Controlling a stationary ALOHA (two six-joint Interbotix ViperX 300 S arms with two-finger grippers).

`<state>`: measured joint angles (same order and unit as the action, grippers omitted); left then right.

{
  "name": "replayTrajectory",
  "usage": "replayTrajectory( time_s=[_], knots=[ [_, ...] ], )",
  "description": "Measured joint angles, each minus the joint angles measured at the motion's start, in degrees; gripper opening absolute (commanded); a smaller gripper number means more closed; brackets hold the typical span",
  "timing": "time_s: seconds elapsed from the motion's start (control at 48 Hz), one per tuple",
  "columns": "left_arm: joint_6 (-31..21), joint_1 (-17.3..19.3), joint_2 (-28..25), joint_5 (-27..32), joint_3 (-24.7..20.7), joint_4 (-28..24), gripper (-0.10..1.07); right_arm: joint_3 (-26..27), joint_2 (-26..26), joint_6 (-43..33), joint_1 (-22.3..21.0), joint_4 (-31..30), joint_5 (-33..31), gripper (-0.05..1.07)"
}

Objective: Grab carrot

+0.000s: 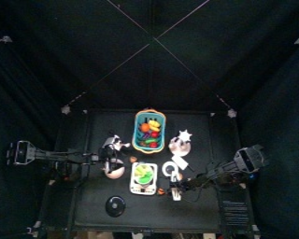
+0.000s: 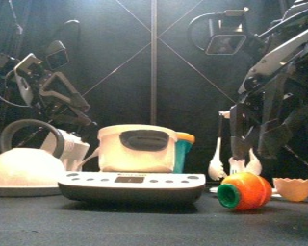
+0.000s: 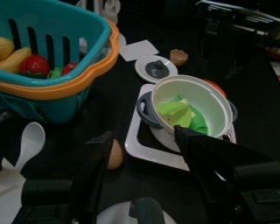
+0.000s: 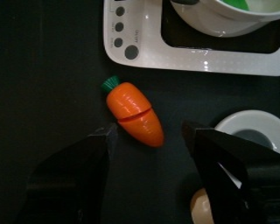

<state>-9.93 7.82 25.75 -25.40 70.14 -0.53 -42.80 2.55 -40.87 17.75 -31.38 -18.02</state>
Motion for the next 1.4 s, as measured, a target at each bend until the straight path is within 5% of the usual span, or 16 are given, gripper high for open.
replayTrajectory(
  time_s=[0.708, 1.396],
  knots=[
    [0.18, 0.00, 0.00, 0.44, 0.18, 0.53, 0.93, 1.49, -6.68, 0.09, -0.18, 0.44, 3.96, 0.81],
    [0.09, 0.09, 0.00, 1.49, 0.18, 0.53, 0.93, 1.67, -4.39, 0.09, -0.09, 0.79, 3.60, 0.69]
  ],
)
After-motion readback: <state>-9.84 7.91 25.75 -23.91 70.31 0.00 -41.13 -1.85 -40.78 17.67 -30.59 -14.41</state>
